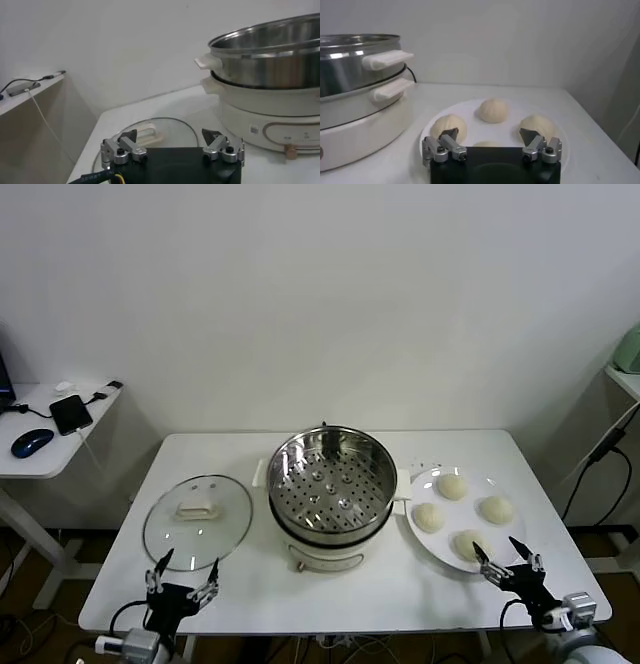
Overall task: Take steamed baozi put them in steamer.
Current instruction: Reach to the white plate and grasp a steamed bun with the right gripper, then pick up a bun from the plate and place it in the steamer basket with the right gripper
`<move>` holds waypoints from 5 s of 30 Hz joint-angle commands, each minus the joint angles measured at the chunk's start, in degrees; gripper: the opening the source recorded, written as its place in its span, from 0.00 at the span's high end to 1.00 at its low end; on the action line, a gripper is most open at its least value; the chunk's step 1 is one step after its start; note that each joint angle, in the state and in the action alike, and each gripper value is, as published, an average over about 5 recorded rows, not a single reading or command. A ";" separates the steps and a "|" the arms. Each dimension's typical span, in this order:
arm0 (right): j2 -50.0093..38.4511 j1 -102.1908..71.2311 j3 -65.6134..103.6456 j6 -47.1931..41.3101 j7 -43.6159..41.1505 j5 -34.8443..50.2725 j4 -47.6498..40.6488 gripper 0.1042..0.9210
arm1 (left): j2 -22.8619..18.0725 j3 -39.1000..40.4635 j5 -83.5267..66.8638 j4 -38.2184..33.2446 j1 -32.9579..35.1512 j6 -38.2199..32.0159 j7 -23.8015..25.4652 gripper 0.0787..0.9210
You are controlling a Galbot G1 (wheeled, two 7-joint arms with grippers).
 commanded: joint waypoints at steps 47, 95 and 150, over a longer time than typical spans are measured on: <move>2.98 84.36 -53.33 16.10 -59.45 -65.37 -63.99 0.12 | -3.21 0.65 3.28 -1.85 3.79 -3.02 -3.90 0.12; 5.18 82.79 -50.36 16.54 -55.29 -68.57 -67.98 0.40 | -3.53 1.14 3.01 -0.75 2.99 -2.95 -3.82 0.12; 26.60 113.33 -100.54 56.04 -57.49 -45.43 -64.49 0.45 | -4.24 1.87 2.79 -2.99 1.19 -2.92 -5.11 0.12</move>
